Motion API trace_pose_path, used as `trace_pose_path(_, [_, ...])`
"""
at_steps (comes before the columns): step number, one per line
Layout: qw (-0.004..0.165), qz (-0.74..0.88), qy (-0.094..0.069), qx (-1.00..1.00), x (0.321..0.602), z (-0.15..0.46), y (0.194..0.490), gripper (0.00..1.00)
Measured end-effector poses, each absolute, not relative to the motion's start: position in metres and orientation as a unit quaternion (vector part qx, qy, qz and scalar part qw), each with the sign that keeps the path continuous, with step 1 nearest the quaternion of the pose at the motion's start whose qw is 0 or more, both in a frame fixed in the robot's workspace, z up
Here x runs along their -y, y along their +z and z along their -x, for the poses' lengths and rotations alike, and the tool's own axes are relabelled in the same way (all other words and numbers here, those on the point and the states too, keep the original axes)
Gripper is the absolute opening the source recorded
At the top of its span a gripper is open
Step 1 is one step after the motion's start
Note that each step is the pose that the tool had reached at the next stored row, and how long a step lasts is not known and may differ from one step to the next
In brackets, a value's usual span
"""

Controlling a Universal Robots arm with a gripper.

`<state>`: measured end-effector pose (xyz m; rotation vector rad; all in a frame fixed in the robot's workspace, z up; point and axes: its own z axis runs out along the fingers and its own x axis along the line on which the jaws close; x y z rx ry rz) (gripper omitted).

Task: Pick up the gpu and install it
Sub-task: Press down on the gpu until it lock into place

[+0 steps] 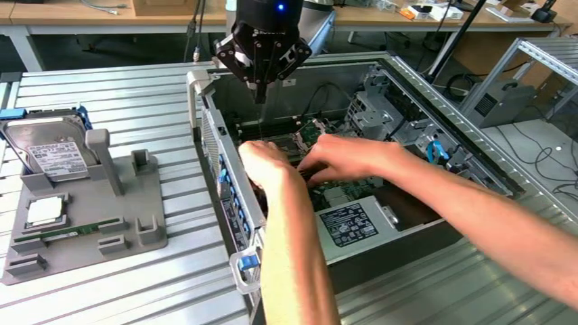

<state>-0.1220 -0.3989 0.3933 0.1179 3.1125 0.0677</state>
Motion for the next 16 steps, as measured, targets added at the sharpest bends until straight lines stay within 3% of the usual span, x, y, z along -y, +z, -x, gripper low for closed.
trace_pose_path(16, [0.013,-0.038,0.022,-0.999,0.3989,0.1222,0.3933,0.11])
